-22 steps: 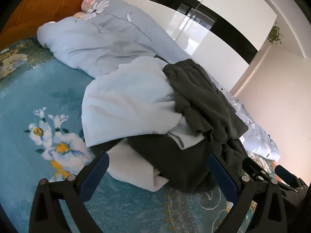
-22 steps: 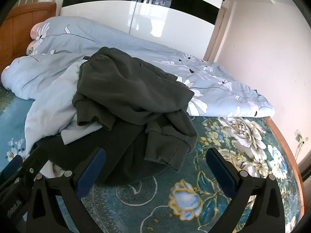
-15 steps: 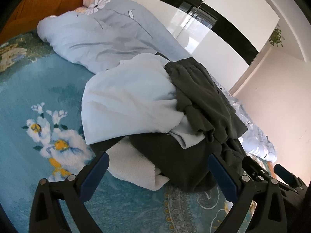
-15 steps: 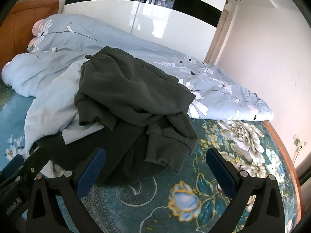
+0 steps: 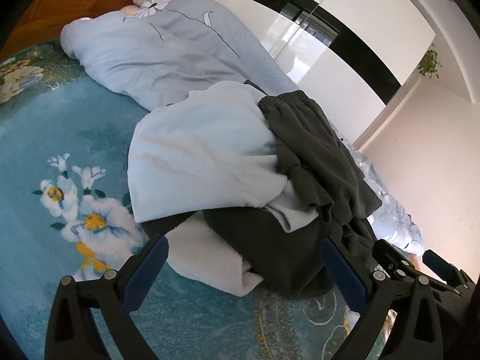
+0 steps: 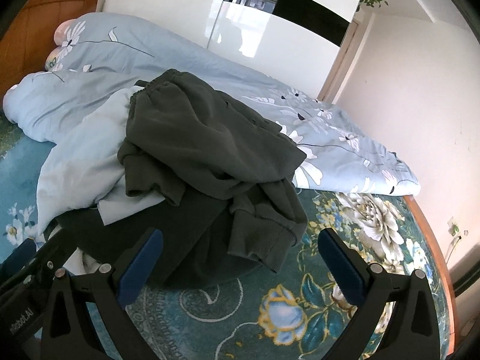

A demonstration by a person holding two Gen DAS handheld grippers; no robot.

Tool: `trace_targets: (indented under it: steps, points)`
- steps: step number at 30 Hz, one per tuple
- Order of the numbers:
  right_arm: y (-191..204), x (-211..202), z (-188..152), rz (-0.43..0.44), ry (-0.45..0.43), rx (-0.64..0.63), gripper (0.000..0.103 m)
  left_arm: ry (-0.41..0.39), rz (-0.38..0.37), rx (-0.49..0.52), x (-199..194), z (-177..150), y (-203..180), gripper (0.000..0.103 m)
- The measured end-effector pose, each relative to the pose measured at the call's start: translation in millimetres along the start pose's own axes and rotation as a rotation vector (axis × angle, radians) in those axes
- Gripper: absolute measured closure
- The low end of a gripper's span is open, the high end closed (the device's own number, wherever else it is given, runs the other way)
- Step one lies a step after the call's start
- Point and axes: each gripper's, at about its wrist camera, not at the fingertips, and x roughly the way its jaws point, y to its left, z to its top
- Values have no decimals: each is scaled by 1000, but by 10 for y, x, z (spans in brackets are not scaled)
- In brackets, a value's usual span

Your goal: Fold clothes

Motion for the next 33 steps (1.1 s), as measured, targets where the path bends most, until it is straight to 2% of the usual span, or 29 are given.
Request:
trace_targets:
  steps: [33]
  points:
    - [114, 7, 92, -16, -9, -59, 0, 7, -45, -69, 55, -5, 62, 0]
